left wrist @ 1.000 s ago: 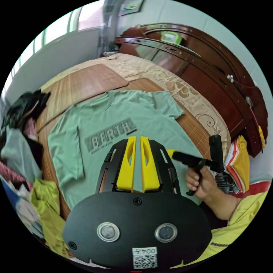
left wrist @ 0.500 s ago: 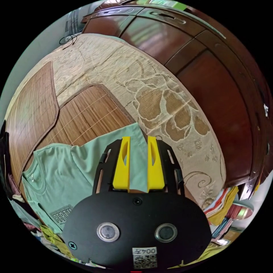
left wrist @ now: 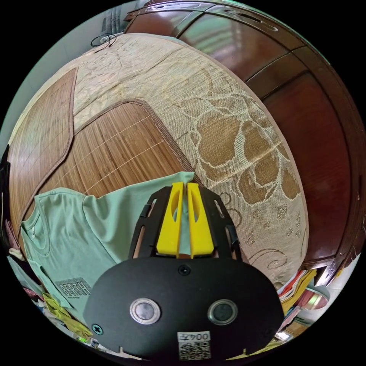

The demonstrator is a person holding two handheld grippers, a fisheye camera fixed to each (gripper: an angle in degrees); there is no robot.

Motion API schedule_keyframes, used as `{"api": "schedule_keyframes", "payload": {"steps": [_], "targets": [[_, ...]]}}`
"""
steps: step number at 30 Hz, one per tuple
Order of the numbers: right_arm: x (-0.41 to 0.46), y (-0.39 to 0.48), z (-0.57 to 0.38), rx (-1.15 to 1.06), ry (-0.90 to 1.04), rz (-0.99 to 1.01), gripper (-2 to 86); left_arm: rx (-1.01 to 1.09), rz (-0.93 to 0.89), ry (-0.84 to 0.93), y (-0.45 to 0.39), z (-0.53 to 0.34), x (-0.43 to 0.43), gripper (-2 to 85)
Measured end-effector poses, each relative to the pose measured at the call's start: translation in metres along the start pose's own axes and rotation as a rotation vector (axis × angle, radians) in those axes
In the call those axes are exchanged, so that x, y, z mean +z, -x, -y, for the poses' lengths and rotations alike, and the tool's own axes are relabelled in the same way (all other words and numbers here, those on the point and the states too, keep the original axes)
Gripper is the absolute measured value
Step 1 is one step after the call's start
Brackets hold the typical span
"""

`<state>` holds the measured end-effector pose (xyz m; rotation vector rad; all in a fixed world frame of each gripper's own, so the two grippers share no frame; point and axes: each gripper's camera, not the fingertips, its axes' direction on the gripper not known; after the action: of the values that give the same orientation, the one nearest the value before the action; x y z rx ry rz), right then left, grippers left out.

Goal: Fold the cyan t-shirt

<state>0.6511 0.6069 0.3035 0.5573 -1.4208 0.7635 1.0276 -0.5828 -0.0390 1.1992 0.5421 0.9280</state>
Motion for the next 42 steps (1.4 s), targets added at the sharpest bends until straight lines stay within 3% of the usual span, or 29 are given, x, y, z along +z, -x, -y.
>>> {"api": "schedule_keyframes", "payload": {"steps": [6, 12, 20, 32, 40, 42], "targets": [[0.001, 0.003, 0.003, -0.002, 0.005, -0.002, 4.1, -0.014, -0.097, -0.028, 0.029, -0.003, -0.038, 1.6], [0.012, 0.002, 0.003, -0.004, 0.023, -0.026, 3.2, -0.007, -0.273, -0.116, 0.073, -0.03, -0.159, 1.3], [0.027, 0.005, -0.002, -0.034, 0.045, -0.058, 0.0, -0.061, -0.493, -0.27, 0.215, -0.137, -0.314, 1.4], [0.055, -0.021, -0.008, -0.029, 0.069, -0.107, -0.5, -0.237, -0.708, -0.434, 0.419, -0.282, -0.368, 2.3], [0.08, -0.038, -0.01, -0.055, 0.108, -0.13, -0.3, -0.328, -0.873, -0.517, 0.45, -0.331, -0.408, 2.0], [0.081, -0.041, -0.009, -0.07, 0.099, -0.144, 0.0, -0.308, -0.839, -0.525, 0.435, -0.355, -0.433, 1.8]]}}
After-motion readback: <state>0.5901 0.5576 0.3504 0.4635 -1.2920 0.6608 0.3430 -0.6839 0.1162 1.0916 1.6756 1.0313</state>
